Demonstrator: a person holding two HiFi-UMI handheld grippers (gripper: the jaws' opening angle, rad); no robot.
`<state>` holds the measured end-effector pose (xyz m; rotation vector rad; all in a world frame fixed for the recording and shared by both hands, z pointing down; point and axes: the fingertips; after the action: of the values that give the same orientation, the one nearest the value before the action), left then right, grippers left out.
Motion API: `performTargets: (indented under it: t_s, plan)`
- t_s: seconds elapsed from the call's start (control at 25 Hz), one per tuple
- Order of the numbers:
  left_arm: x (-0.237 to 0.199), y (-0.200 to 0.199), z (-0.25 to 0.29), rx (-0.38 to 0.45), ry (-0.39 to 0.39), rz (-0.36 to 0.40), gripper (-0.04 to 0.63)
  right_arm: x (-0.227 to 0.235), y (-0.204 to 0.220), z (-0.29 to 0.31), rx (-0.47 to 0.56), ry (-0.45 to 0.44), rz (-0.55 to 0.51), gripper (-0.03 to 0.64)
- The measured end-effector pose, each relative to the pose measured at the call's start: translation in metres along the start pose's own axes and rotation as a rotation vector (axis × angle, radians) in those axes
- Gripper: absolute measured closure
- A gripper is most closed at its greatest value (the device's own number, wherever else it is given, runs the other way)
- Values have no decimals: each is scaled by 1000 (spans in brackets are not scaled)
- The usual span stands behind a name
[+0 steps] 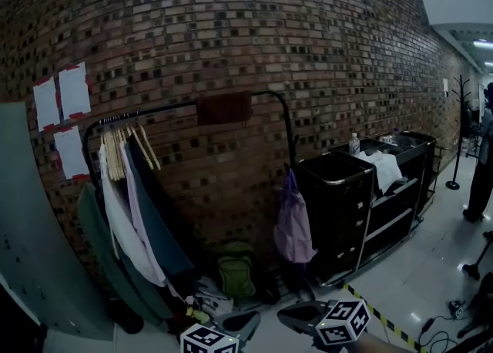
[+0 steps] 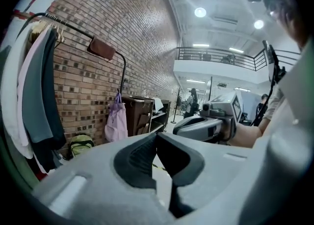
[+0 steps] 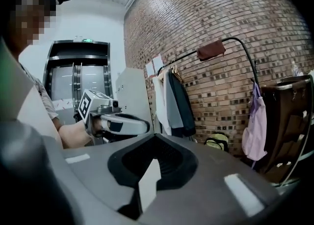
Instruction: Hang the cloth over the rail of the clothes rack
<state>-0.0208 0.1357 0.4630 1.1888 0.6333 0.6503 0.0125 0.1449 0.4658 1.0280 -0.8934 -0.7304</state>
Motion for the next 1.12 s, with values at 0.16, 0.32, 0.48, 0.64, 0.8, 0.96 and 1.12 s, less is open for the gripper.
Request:
performTargets:
  t_s: [0.16,0.32,0.48,0.64,0.8,0.96,1.12]
  plan:
    - [16,-6,-17,9,-10,20,592,-17,-8,-11,30,-11,3,617]
    - [23,-6,-27,12,-9,32,592,-27,-9,-11,43,-10,-6,617]
    - [27,-4,-31,13,0,25,592,-35,-6,-9,33,-18,-7,617]
    - [30,-7,-34,14,11,27,592,-39,-8,-8,29,-18,-7,617]
    - [30,-9,-35,14,19,31,592,-40,-10,-8,26,-15,-12,617]
    - [36,-10,-32,14,28,39,592,-40,-9,-12,25,-12,-19,617]
    - [41,-11,-32,15,33,46,592,-43,-9,-15,26,-13,-23,617]
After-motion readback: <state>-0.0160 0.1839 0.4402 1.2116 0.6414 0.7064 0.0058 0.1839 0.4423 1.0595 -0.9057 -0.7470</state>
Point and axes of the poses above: the fingertips, and each gripper's own axes: z forward along the fingers, x to its right, y out of its underside, and after that the axes turned 4 degrees about z, right-handed
